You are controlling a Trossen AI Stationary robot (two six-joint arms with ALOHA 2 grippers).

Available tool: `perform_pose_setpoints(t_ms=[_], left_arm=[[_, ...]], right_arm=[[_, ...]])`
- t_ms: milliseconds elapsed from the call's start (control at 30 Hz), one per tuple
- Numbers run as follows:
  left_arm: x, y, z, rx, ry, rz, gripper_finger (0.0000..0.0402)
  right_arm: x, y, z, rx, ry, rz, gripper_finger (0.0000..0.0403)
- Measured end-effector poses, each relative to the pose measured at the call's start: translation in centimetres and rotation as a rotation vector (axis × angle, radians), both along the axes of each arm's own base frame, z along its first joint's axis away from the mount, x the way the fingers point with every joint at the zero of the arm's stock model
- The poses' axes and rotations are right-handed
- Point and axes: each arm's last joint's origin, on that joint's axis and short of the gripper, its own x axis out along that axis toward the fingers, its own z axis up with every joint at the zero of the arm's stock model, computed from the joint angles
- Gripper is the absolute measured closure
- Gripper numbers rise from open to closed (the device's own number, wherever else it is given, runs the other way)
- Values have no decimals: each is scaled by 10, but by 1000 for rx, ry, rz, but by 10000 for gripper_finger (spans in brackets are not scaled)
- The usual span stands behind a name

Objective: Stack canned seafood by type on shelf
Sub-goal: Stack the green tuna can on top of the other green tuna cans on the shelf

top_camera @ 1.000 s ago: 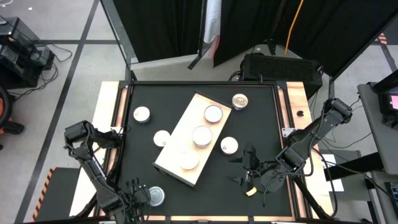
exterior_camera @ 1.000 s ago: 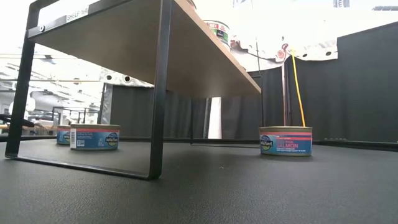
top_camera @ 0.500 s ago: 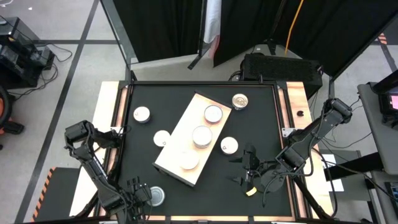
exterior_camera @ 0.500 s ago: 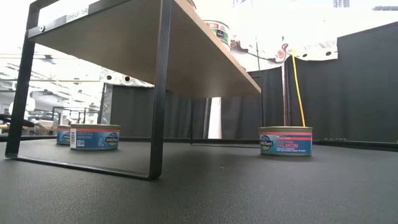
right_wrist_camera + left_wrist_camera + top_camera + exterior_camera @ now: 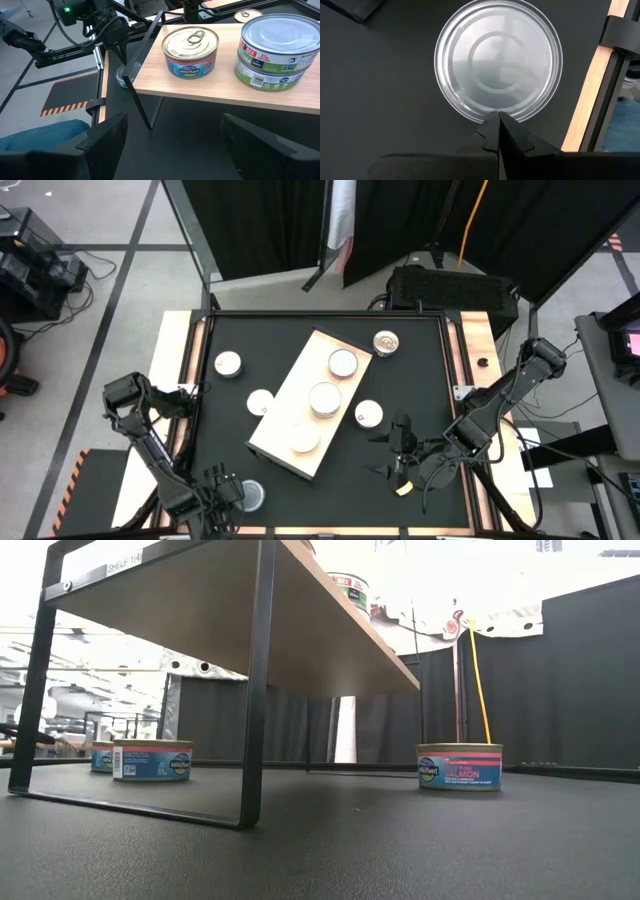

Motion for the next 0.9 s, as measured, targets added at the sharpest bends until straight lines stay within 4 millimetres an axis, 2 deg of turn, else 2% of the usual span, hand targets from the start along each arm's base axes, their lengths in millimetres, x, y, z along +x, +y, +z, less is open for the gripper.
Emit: perform_pose_setpoints(t_ms=[300, 900], left_arm=[[-11, -5, -3, -17, 34, 23, 398], [-22, -3, -15, -31, 71, 45, 398]], right_arm=[[0, 0, 0, 0, 0, 1, 90], [0, 0, 0, 8, -3, 6, 90]])
